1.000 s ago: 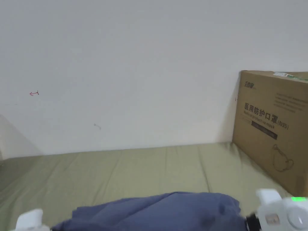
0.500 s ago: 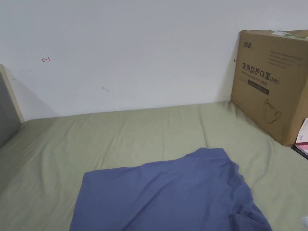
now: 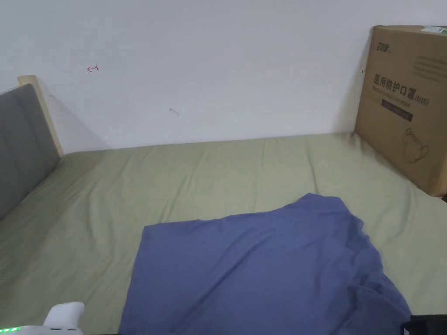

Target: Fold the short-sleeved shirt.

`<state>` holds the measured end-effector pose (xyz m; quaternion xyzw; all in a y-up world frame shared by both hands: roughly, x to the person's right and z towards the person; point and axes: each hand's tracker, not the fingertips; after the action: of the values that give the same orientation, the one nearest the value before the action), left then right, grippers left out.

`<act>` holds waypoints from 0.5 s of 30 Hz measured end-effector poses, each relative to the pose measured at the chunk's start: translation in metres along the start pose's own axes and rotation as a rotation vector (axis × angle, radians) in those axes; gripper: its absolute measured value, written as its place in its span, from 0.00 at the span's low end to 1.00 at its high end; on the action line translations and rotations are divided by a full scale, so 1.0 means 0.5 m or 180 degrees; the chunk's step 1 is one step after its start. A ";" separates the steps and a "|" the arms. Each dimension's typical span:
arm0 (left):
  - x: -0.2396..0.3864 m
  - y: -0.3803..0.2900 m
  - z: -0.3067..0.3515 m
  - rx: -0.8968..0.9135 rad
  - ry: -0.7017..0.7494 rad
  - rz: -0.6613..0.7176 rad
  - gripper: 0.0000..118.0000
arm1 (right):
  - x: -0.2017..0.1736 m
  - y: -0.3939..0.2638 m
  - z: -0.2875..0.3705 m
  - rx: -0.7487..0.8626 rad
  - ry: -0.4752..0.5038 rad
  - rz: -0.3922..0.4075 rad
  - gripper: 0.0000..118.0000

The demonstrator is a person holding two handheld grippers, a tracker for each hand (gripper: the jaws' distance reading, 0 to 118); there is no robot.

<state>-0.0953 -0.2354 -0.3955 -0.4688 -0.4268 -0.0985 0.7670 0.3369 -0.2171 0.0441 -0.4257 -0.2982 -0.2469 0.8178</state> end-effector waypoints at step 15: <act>0.145 0.010 0.170 0.1972 0.0086 0.0184 0.01 | -0.182 0.028 0.185 0.2340 0.0985 -0.0199 0.01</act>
<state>-0.0959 -0.1463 -0.3279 -0.2234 -0.4128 0.0519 0.8815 0.2568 -0.1181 0.0154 -0.0532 -0.2528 -0.2097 0.9430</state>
